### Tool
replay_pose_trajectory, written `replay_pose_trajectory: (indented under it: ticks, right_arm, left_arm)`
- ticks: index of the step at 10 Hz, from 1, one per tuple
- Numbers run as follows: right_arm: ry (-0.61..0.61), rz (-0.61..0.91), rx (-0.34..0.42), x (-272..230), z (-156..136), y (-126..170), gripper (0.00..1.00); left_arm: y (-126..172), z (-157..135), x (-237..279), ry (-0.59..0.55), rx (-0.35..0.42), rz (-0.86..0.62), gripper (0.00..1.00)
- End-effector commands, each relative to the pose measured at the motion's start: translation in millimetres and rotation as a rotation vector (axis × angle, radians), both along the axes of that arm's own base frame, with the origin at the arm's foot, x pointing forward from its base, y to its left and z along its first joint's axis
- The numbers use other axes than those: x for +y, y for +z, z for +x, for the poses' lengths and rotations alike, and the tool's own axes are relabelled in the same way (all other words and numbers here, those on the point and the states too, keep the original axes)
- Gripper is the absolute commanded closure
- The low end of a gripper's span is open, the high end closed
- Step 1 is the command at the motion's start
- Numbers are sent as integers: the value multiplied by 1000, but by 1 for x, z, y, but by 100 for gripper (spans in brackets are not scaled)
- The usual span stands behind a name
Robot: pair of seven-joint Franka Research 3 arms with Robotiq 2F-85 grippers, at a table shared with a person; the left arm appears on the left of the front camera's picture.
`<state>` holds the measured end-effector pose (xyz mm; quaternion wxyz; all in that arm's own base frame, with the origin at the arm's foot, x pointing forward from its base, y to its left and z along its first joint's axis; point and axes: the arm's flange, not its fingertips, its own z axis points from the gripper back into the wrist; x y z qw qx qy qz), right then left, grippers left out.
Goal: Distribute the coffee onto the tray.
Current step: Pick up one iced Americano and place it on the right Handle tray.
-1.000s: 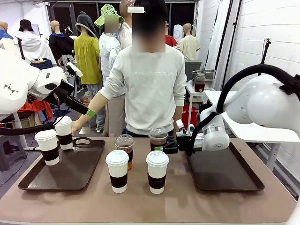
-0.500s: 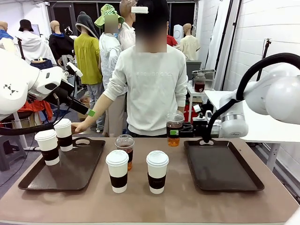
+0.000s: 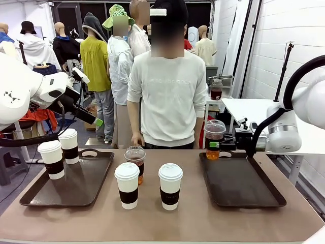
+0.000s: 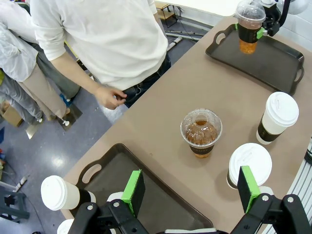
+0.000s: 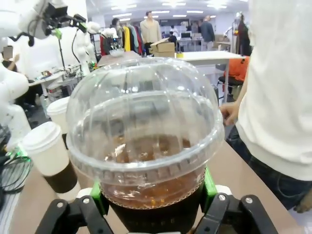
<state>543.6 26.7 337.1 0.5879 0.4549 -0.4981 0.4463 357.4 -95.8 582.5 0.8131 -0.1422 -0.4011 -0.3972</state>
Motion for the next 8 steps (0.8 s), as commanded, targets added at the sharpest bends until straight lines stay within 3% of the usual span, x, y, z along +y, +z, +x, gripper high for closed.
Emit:
replay_pose_trajectory:
  ticks: [1,4,8]
  right_arm:
    - [50,38,-44,-9,11,-6,17]
    - [33,29,-20,-19,22,-14,17]
    - [14,15,-12,-18,11,-18,17]
  left_arm:
    - [0,1,1,-10,3,-12,0]
    - [0,1,1,-10,3,-12,0]
    - [0,1,1,-10,3,-12,0]
